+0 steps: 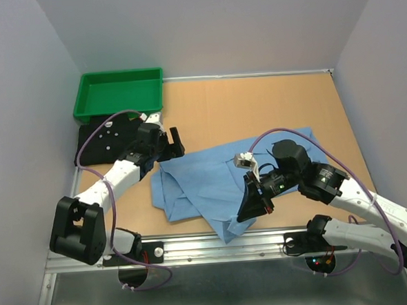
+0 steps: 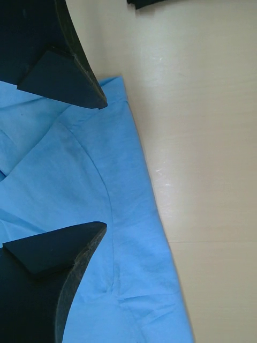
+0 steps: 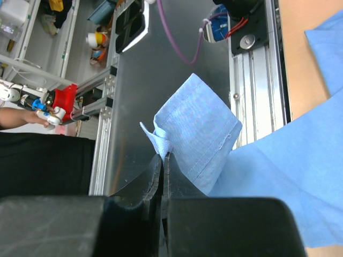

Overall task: Fold and stack the long sleeve shirts
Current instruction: Fold the shirt

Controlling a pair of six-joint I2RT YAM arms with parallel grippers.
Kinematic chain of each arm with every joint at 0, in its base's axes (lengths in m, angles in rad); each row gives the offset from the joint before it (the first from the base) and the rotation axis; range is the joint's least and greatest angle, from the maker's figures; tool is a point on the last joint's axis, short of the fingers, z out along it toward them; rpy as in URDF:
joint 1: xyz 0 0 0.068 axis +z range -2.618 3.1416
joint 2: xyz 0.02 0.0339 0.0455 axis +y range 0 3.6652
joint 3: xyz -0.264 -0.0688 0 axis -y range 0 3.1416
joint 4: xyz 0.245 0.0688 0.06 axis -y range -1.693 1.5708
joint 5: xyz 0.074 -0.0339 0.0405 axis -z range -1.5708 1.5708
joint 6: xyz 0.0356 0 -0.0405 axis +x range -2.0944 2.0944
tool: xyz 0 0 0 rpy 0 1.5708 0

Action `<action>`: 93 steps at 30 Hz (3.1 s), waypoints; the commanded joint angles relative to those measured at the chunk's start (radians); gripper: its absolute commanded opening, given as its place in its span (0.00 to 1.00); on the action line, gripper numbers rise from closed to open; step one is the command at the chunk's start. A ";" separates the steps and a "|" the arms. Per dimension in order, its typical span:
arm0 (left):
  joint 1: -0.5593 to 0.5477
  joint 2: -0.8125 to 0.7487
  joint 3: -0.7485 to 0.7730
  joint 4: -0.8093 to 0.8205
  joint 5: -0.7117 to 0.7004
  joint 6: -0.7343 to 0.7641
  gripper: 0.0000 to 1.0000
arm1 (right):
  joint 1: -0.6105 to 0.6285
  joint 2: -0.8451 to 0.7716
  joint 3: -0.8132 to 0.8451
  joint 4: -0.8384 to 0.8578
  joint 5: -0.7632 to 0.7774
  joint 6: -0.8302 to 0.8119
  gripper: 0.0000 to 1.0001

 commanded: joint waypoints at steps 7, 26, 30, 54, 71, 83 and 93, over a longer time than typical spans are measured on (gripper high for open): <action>-0.114 0.105 0.018 0.027 -0.110 -0.051 0.98 | 0.004 -0.013 -0.003 -0.045 0.072 -0.019 0.01; -0.159 0.128 -0.141 0.035 -0.164 -0.144 0.93 | -0.064 0.239 0.246 -0.047 1.510 0.149 0.01; -0.161 0.110 -0.138 0.000 -0.169 -0.136 0.93 | -0.194 0.276 0.220 -0.023 1.543 0.212 0.01; -0.161 0.113 -0.134 -0.013 -0.137 -0.161 0.93 | -0.507 0.326 -0.225 0.550 1.537 0.277 0.01; -0.161 0.111 -0.112 -0.036 -0.136 -0.153 0.94 | -0.578 0.252 -0.381 0.772 1.583 0.295 0.06; -0.161 0.114 -0.102 -0.045 -0.121 -0.147 0.95 | -0.584 0.144 -0.446 0.741 1.548 0.299 0.01; -0.161 0.116 -0.097 -0.045 -0.129 -0.144 0.95 | -0.584 -0.057 -0.251 0.594 1.368 0.180 0.01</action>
